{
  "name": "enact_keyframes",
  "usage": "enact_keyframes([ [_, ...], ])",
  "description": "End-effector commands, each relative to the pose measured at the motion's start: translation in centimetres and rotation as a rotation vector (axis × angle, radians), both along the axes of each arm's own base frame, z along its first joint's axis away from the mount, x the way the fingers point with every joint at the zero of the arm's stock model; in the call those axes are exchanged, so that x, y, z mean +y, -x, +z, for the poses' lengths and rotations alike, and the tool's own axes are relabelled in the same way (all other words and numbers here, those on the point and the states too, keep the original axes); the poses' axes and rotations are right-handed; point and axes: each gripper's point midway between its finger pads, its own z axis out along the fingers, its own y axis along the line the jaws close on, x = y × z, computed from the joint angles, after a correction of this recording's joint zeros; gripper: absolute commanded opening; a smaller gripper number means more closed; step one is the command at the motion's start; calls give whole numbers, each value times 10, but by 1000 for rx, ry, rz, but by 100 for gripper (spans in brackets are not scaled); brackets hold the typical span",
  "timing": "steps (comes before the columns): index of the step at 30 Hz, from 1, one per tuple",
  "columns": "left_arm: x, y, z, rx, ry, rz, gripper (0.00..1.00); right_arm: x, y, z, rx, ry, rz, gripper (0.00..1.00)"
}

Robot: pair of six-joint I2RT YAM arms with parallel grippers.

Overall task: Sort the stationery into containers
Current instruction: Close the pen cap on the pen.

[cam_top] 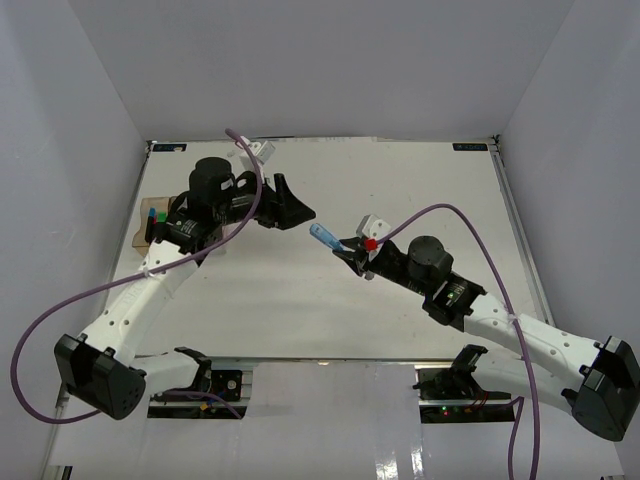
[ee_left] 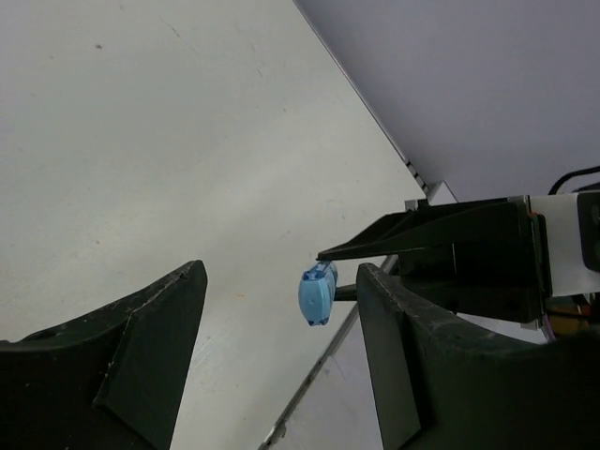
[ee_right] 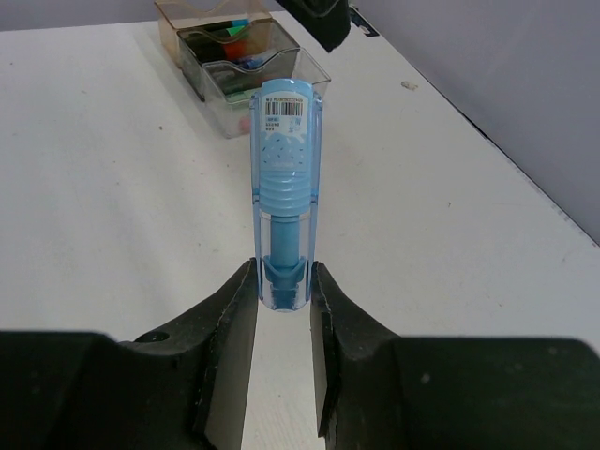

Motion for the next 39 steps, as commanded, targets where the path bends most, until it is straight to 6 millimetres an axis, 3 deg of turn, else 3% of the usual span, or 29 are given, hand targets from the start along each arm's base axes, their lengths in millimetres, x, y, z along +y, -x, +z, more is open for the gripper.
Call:
enact_keyframes([
  [1,-10,26,12,22,13,-168,75,2,1,18,-79,-31,19,8],
  [19,-14,25,-12,143,-21,-186,50,11,-2,15,-102,4,45,8],
  [31,-15,23,-32,187,-46,-179,48,12,-3,18,-106,1,47,8],
  [39,-19,25,-35,200,-45,-197,45,12,-4,18,-104,1,45,8],
])
